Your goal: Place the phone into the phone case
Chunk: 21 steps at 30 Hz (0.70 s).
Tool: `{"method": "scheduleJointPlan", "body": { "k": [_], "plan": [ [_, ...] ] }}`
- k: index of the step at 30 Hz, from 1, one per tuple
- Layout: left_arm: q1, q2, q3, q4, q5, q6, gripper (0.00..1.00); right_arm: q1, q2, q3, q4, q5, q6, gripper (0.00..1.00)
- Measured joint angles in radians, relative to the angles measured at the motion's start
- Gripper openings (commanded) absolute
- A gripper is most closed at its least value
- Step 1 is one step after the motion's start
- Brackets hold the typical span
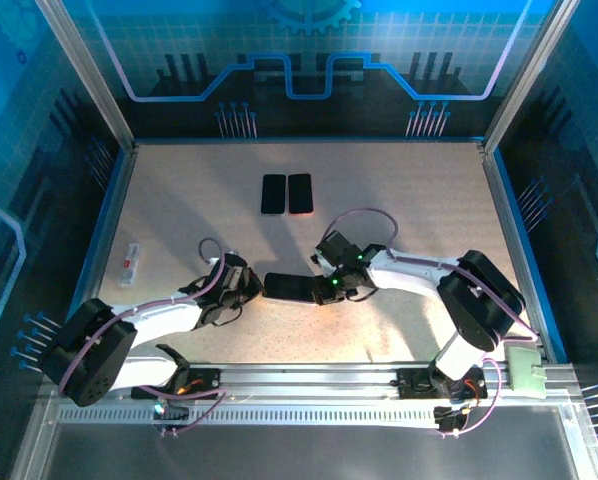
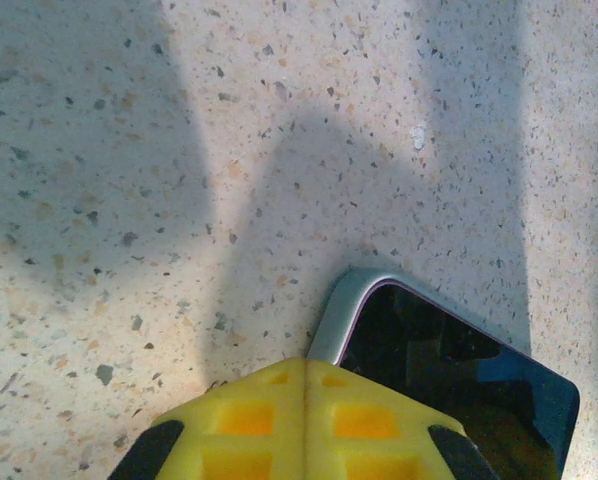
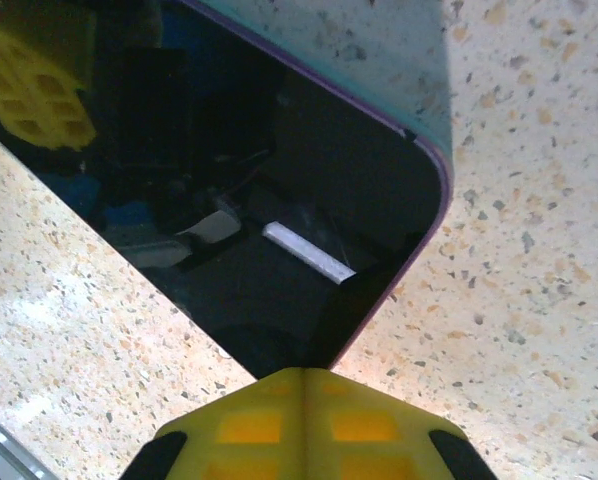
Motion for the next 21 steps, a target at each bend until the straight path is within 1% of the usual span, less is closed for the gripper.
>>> {"method": "scheduleJointPlan", "body": {
  "k": [6, 21],
  "plan": [
    [0.000, -0.002, -0.005, 0.000, -0.003, 0.000, 0.00, 0.011, 0.014, 0.020, -0.021, 0.017, -0.003, 0.00],
    [-0.011, 0.008, -0.011, 0.012, -0.024, -0.005, 0.00, 0.058, 0.114, 0.135, -0.125, 0.078, -0.033, 0.00]
  ]
}}
